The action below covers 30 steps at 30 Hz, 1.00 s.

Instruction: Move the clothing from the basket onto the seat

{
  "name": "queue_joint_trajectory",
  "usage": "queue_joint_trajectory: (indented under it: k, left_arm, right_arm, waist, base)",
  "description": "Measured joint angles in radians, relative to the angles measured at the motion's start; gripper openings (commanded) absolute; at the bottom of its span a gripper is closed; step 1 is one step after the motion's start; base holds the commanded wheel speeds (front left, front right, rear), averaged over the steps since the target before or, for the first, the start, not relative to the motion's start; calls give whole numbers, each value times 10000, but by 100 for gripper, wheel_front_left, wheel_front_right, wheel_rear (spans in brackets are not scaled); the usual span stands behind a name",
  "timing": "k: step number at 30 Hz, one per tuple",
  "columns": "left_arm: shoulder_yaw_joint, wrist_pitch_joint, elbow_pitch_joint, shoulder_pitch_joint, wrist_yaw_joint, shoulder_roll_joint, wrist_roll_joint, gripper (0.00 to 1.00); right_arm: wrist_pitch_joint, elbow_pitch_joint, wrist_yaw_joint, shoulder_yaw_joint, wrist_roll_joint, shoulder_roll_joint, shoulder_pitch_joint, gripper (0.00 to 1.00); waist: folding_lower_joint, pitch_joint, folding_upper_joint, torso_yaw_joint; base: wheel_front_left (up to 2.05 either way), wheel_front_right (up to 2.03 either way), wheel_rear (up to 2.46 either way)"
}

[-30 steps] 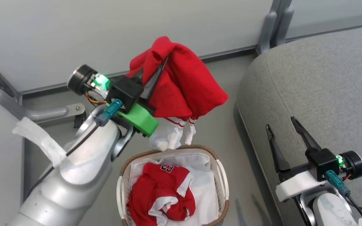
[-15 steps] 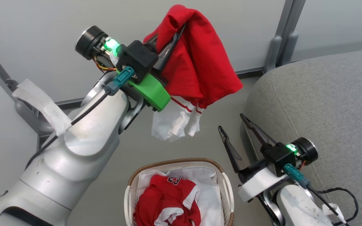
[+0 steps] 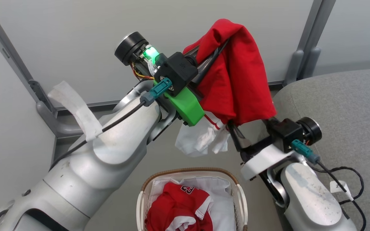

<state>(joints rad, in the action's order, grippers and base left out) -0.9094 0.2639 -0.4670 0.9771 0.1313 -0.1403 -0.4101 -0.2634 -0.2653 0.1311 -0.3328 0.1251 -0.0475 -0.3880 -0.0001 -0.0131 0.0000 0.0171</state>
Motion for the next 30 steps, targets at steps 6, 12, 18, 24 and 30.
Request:
queue_joint_trajectory:
  k: [6, 12, 18, 24, 30]
  left_arm:
    - [-15, 2, 105, -98, 2, -69, -192, 0]
    - [364, 2, 67, -707, -96, -286, -382, 5]
    - [853, 4, 117, -1488, -211, -345, -581, 47]
    - [1569, 4, 311, -2636, -337, -313, -704, 100]
    - [2161, 4, 320, -3947, -311, -144, -623, 100]
  right_arm:
    - [0, -245, 0, 322, -109, -12, -248, 0]
    - [0, -196, 0, 533, -226, -10, -321, 0]
    - [2, 42, 0, 623, -286, -10, -314, 0]
    - [2, 347, 0, 924, -318, -10, -271, 0]
    - [2, 562, 0, 1484, -483, -10, -238, 0]
  waist:
    - [0, -135, 0, 178]
    - [0, -184, 0, 145]
    - [0, -196, 0, 27]
    - [1, -186, 0, -72]
    - [0, -150, 0, -133]
  base:
    - [0, 0, 0]
    - [0, 0, 0]
    - [0, 0, 0]
    - [0, 0, 0]
    - [0, 0, 0]
